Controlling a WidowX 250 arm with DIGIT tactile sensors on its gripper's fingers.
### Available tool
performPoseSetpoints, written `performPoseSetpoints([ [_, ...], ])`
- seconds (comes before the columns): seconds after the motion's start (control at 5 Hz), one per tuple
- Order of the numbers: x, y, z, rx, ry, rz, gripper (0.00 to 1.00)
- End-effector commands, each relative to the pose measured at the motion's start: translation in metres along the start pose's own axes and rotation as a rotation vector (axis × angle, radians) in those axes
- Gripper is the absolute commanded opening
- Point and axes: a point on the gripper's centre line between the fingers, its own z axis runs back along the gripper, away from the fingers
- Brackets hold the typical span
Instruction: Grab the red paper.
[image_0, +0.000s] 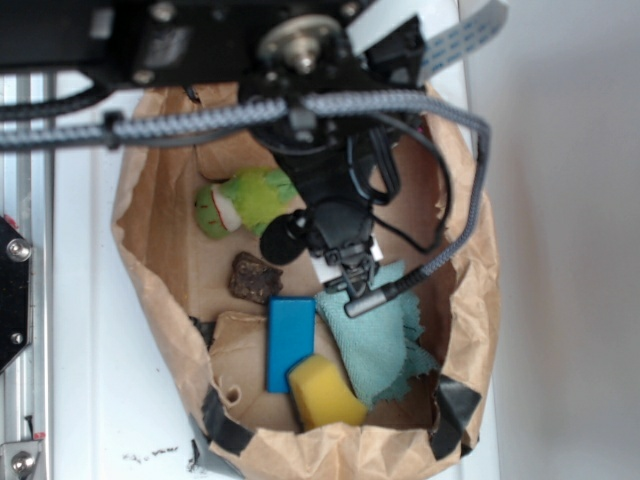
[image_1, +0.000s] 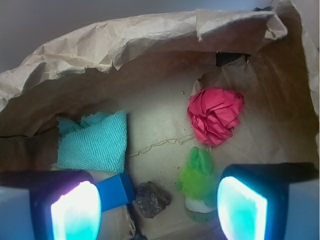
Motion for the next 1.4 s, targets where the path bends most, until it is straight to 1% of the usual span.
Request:
performPoseSetpoints([
  [0.0, 0.031, 0.018, -0.037, 0.055, -0.014, 0.146, 1.00],
  [0.2, 0.032, 0.024, -0.047, 0.044, -0.014, 0.150, 1.00],
  [0.6, 0.021, 0.040, -0.063, -0.027, -0.086, 0.094, 1.00],
  [0.8, 0.022, 0.041, -0.068, -0.001, -0.093, 0.107, 1.00],
  [1.0, 0.026, 0.042, -0.071, 0.008, -0.102, 0.129, 1.00],
  [1.2, 0.023, 0.042, -0.068, 0.010, -0.105, 0.137, 1.00],
])
